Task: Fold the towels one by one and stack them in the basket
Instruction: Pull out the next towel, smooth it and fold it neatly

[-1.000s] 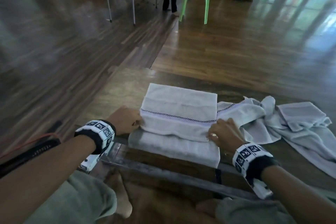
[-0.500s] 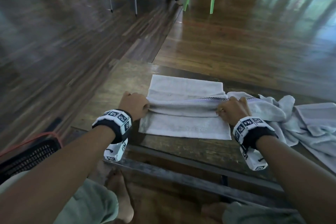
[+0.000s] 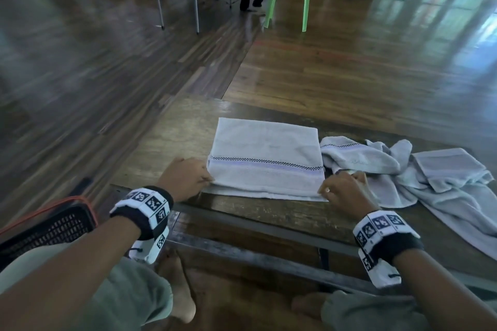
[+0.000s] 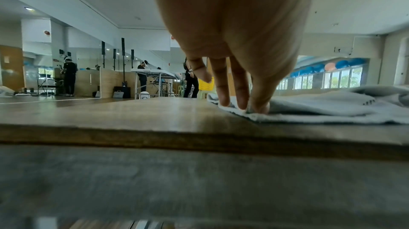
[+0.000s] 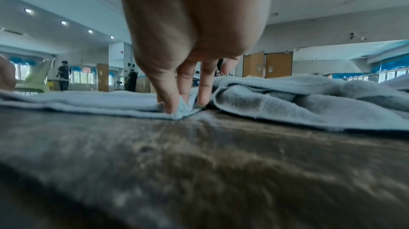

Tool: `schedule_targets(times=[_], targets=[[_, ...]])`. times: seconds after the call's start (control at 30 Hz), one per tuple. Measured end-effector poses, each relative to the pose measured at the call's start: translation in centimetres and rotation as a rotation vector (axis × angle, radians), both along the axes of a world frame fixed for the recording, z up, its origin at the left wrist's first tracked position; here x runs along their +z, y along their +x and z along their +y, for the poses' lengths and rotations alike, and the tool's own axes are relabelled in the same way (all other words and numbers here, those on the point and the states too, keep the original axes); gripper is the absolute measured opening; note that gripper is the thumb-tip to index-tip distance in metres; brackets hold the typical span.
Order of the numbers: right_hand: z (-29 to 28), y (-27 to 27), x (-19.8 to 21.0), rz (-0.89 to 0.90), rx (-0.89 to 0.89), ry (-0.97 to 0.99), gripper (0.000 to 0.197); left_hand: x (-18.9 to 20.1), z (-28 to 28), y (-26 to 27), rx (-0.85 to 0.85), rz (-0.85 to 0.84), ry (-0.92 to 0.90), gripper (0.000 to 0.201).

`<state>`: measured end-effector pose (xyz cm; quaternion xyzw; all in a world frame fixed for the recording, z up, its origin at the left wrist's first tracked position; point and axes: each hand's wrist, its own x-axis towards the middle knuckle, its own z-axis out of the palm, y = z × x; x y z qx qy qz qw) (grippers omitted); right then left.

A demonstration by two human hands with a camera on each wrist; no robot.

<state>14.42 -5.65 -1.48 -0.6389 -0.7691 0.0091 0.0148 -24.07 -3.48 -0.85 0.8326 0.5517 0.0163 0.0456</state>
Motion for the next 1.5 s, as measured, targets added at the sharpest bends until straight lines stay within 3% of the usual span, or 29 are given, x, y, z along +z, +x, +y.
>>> schedule_targets(times=[0.2,0.43,0.63,0.87,1.03,1.1,1.23,1.5], targets=[[-0.8,0.5,-0.7,0.004,0.027,0.001,0.015,-1.1,-1.1,-0.2,-0.017,-0.001,-0.027,0.028],[-0.9,1.1,-0.8,-0.014,0.054,-0.023,0.024,-1.8,-0.6,-1.2,-0.057,-0.119,0.037,0.016],[-0.8,0.8,-0.6,-0.038,0.098,-0.015,0.026,-1.2,-0.6,-1.3,-0.123,0.05,-0.059,0.043],[-0.7,0.6,-0.7,-0.175,0.305,0.05,0.027,-0.3,-0.8,0.1,-0.142,0.138,-0.075,0.018],[-1.0,0.3,-1.8,-0.068,0.238,-0.035,0.017,-0.1,-2.1,1.2,-0.181,0.234,0.045,0.012],[-1.4,0.2,-1.5,0.013,0.182,-0.051,0.018,-0.4,-2.9,1.2,-0.159,0.127,0.096,0.014],[-1.8,0.2,-0.8,0.05,0.181,-0.117,0.022,-0.7,-3.6,1.1,0.087,-0.283,0.058,0.008],[-1.9,0.3,0.1,0.077,0.149,-0.054,0.021,-0.5,-2.6,0.0,-0.126,-0.188,0.077,0.018]])
